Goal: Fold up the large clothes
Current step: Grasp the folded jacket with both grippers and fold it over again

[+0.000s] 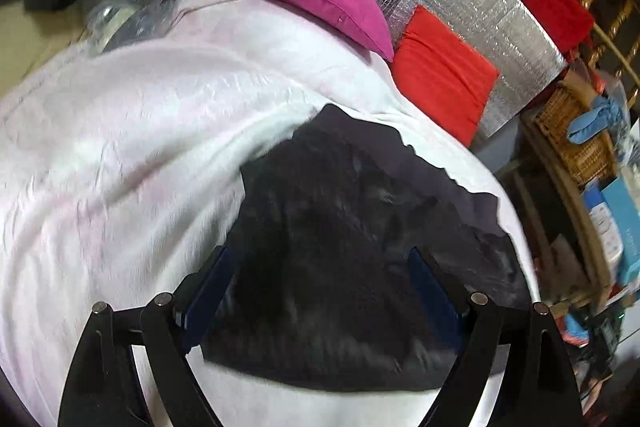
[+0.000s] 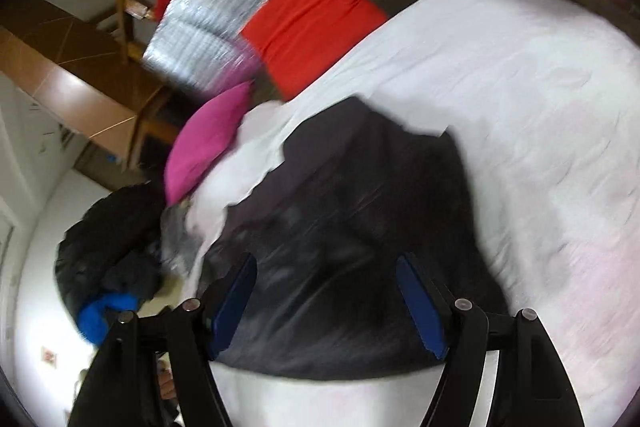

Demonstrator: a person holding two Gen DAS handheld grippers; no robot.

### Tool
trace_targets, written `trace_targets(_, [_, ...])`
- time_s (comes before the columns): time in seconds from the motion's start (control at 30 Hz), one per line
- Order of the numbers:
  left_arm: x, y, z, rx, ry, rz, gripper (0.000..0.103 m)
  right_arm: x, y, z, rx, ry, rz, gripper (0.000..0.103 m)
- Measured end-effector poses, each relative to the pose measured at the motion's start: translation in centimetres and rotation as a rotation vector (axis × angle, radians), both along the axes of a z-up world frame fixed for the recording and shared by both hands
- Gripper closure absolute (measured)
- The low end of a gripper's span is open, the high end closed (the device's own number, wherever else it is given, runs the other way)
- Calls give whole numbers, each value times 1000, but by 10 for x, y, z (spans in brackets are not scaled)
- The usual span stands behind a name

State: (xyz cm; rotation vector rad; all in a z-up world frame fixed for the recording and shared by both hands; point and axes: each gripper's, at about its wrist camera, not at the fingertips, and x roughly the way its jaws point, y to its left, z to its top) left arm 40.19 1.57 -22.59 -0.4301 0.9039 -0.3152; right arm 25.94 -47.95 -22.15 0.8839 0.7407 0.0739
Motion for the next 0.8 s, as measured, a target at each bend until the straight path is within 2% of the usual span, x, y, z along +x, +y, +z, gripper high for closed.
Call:
trace_targets(0.07, [-15, 3, 0, -60, 18, -17, 14, -11, 8, -4, 60, -14, -11, 21])
trace_targets(0.17, [-37, 7, -9, -106, 58, -2, 14, -31, 16, -20, 183, 4, -43, 19])
trace_targets(0.27, [-55, 11, -30, -177, 147, 38, 12, -48, 17, -35, 270, 18, -83, 16])
trace_targets(0.4, [-62, 6, -51, -230, 226, 40, 12, -56, 19, -60, 324, 73, -151, 13])
trace_targets(0.5, [-58, 3, -51, -257, 209, 44, 12, -52, 16, -78, 361, 112, -192, 13])
trace_targets(0.57, [-53, 2, -54, -288, 211, 57, 10, -49, 10, -85, 374, 105, -220, 13])
trace_targets(0.7, [-40, -2, -69, -364, 266, 80, 9, -40, 1, -103, 434, 106, -287, 13])
trace_targets(0.8, [-33, -5, -75, -399, 276, 96, 9, -33, 0, -107, 437, 68, -313, 13])
